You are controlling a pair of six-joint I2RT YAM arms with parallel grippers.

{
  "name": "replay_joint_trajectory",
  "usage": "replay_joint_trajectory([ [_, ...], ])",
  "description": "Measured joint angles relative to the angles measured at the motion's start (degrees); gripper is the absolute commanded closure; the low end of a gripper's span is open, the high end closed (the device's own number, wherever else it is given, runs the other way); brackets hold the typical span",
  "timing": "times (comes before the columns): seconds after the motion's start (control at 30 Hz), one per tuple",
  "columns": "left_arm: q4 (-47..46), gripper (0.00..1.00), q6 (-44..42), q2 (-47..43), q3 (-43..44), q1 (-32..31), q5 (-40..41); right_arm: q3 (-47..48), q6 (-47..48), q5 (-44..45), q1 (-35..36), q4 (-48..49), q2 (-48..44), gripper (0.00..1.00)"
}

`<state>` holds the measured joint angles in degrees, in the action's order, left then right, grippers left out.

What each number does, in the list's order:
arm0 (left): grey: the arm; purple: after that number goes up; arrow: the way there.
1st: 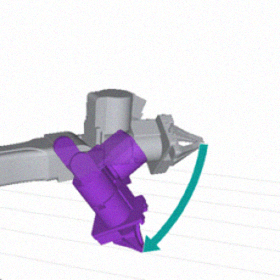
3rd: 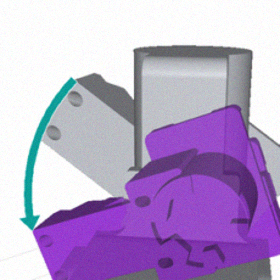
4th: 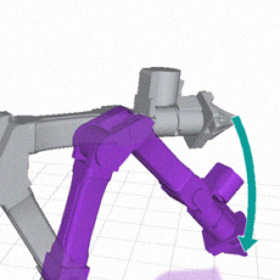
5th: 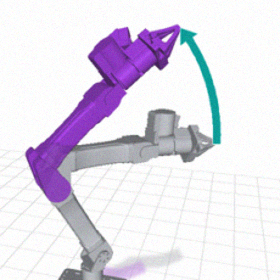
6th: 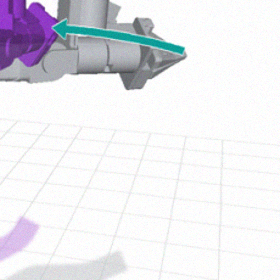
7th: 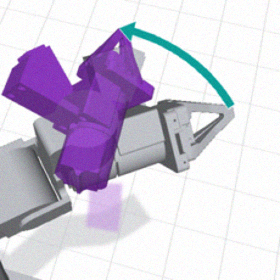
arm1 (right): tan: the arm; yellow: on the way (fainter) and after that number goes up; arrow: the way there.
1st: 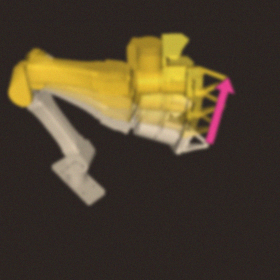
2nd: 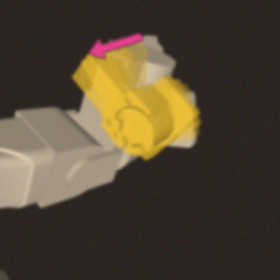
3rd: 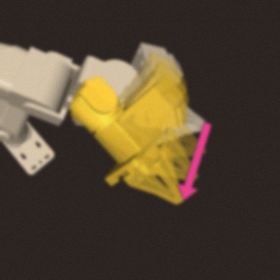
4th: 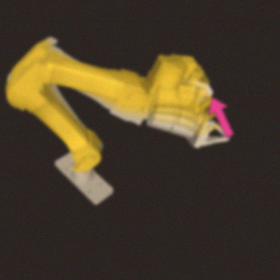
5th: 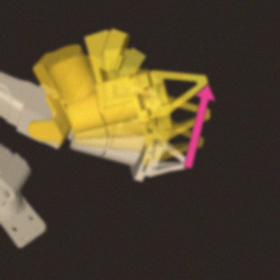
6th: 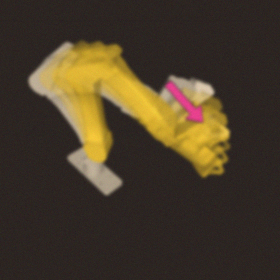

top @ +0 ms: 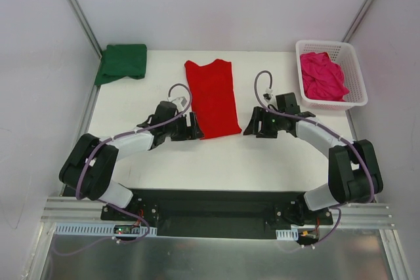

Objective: Fold and stack the t-shirts
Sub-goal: Fold the folded rectangular tshirt in 1/3 of the way

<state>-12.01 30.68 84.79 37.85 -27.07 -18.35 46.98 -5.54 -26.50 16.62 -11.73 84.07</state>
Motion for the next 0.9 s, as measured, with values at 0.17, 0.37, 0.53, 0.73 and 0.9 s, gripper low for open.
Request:
replay_joint_trajectory([
  [0.17, -0.8, 0.22, 0.0, -0.1, -0.7, 0.0, 2.3, 2.4, 0.0, -0.6, 1.1, 0.6, 3.2, 0.30],
  [0.37, -3.7, 0.24, 0.8, 2.9, -0.7, 0.0, 2.5, 5.1, 0.1, -1.5, 2.1, 2.0, 9.0, 0.30],
  [0.53, -7.1, 0.25, 2.1, 4.6, -0.7, 0.0, 2.4, 6.2, 0.2, -1.4, 2.4, 3.2, 12.9, 0.30],
  [0.73, -9.6, 0.25, 3.0, 5.7, -0.7, 0.0, 2.4, 8.0, 0.3, -1.9, 2.4, 4.2, 15.5, 0.30],
  [0.9, -10.3, 0.25, 3.0, 6.1, -0.6, -0.7, 2.4, 10.6, 0.3, -1.9, 2.4, 5.0, 17.9, 0.30],
])
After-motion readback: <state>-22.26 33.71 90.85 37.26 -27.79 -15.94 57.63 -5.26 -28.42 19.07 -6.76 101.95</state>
